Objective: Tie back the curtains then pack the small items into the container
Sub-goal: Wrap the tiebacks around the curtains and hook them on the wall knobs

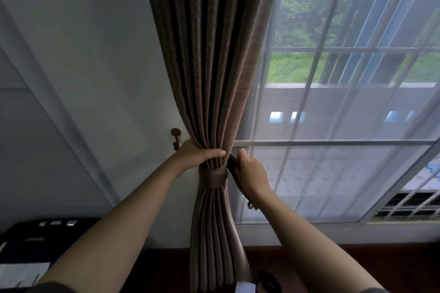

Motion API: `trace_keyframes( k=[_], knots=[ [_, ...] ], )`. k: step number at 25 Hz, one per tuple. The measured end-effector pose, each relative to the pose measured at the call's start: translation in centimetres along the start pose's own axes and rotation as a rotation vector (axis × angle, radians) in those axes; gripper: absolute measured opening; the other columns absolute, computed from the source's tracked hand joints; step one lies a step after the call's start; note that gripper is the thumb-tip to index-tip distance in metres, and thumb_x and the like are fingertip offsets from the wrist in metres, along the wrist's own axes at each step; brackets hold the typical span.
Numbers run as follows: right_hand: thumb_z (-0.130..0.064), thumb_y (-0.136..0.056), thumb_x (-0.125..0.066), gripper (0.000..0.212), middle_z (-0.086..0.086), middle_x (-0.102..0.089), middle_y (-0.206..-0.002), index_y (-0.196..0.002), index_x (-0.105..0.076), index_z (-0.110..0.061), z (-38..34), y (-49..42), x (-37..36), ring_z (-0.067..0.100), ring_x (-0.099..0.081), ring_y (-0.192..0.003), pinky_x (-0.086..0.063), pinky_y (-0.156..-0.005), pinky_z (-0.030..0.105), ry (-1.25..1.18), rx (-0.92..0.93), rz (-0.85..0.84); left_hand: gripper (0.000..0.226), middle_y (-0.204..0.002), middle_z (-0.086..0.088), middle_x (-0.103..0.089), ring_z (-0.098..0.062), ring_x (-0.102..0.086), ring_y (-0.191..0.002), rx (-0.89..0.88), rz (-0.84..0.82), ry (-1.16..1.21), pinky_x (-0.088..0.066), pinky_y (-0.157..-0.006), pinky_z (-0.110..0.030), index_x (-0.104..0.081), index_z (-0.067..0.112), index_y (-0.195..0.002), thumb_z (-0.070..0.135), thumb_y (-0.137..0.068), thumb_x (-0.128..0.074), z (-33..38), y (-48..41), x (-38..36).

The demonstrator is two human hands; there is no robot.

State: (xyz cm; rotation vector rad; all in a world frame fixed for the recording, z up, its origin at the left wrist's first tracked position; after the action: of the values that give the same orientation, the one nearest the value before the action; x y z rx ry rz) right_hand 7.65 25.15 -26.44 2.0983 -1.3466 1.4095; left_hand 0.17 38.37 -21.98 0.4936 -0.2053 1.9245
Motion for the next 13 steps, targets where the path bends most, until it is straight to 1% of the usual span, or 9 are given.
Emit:
trace_keyframes(
  k=[1, 3, 4, 6, 8, 10, 11, 12, 13],
  knots=[
    [-0.021, -0.093, -0.048, 0.017, 0.017, -0.061, -0.076, -0.087, -0.037, -0.009, 0.4, 0.2, -0.3, 0.033, -0.045, -0.059, -0.029, -0.046, 0.035, 0.045, -0.019, -0.016, 0.068, -0.130, -0.003, -0.057, -0.016, -0.054, -0.116, 0.002, -0.003, 0.005, -0.046, -0.100, -0.035, -0.051, 0.020, -0.131, 0.029, -0.071, -0.080, 0.0, 0.0, -0.1],
    [-0.011, -0.089, -0.047, 0.005, 0.016, -0.062, -0.082, -0.092, -0.045, -0.008, 1.3, 0.8, -0.8, 0.034, -0.049, -0.066, -0.031, -0.051, 0.033, 0.087, -0.061, -0.071, 0.070, -0.132, -0.002, -0.055, -0.015, -0.053, -0.114, 0.007, -0.006, 0.009, -0.046, -0.100, -0.036, -0.047, 0.019, -0.134, 0.028, -0.073, -0.079, 0.1, 0.1, -0.3],
    [-0.011, -0.088, -0.047, 0.006, 0.014, -0.062, -0.082, -0.092, -0.050, -0.008, 1.7, 1.3, -1.0, 0.034, -0.052, -0.070, -0.032, -0.053, 0.032, 0.086, -0.078, -0.099, 0.071, -0.131, 0.000, -0.053, -0.014, -0.051, -0.111, 0.001, 0.001, 0.004, -0.046, -0.100, -0.036, -0.045, 0.018, -0.135, 0.029, -0.073, -0.078, 0.3, 0.2, -0.2],
    [-0.014, -0.086, -0.048, 0.010, 0.007, -0.056, -0.069, -0.081, -0.055, -0.011, 1.9, 2.4, -1.2, 0.032, -0.052, -0.068, -0.032, -0.050, 0.031, 0.042, -0.095, -0.148, 0.074, -0.122, 0.005, -0.048, -0.012, -0.048, -0.109, 0.000, 0.043, -0.005, -0.046, -0.100, -0.038, -0.041, 0.015, -0.138, 0.031, -0.075, -0.077, 0.3, 0.2, -0.1],
    [-0.017, -0.085, -0.049, 0.017, 0.002, -0.050, -0.058, -0.069, -0.051, -0.011, 1.4, 3.7, -1.0, 0.030, -0.050, -0.062, -0.033, -0.049, 0.033, -0.029, -0.088, -0.150, 0.076, -0.124, 0.004, -0.051, -0.015, -0.052, -0.113, 0.015, 0.073, -0.009, -0.050, -0.095, -0.040, -0.044, 0.019, -0.137, 0.039, -0.072, -0.078, 0.0, 0.2, 0.0],
    [-0.019, -0.082, -0.052, 0.018, 0.005, -0.054, -0.059, -0.068, -0.053, -0.008, 0.9, 4.9, -0.2, 0.031, -0.052, -0.062, -0.034, -0.051, 0.034, -0.049, -0.058, -0.118, 0.084, -0.126, 0.008, -0.053, -0.017, -0.055, -0.115, 0.020, 0.005, 0.000, -0.055, -0.089, -0.039, -0.043, 0.025, -0.136, 0.047, -0.064, -0.081, -0.6, 0.2, -0.2],
    [-0.020, -0.081, -0.054, 0.016, 0.008, -0.057, -0.061, -0.070, -0.055, -0.007, 0.7, 5.6, 0.0, 0.030, -0.053, -0.063, -0.032, -0.052, 0.034, -0.061, -0.050, -0.106, 0.088, -0.126, 0.009, -0.054, -0.015, -0.055, -0.115, 0.002, -0.050, 0.016, -0.056, -0.087, -0.038, -0.040, 0.027, -0.136, 0.046, -0.062, -0.083, -1.2, 0.1, -0.4],
    [-0.019, -0.079, -0.057, 0.013, 0.009, -0.060, -0.064, -0.072, -0.058, -0.008, 0.5, 6.4, 0.2, 0.028, -0.054, -0.063, -0.031, -0.053, 0.033, -0.090, -0.043, -0.101, 0.088, -0.123, 0.008, -0.055, -0.015, -0.056, -0.114, -0.005, -0.095, 0.047, -0.055, -0.088, -0.037, -0.038, 0.027, -0.135, 0.039, -0.061, -0.083, -1.8, 0.2, -0.3],
    [-0.018, -0.077, -0.059, 0.009, 0.007, -0.061, -0.065, -0.075, -0.061, -0.010, 0.3, 7.3, 0.0, 0.024, -0.055, -0.062, -0.032, -0.054, 0.031, -0.166, -0.048, -0.111, 0.084, -0.121, 0.002, -0.056, -0.017, -0.056, -0.113, -0.010, -0.118, 0.098, -0.055, -0.089, -0.038, -0.037, 0.024, -0.133, 0.030, -0.062, -0.081, -2.6, 0.4, -0.2]
  ],
)
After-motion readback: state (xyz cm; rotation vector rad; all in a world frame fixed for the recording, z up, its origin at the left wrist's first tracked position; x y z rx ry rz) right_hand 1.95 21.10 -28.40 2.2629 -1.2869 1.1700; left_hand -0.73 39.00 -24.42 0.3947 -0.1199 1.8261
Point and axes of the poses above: each hand's wrist, its own y-axis away from the middle knuckle, its own x-axis out of the back of the hand, z = x × y, the point moved 10 cm from there along -y, towards the middle knuckle
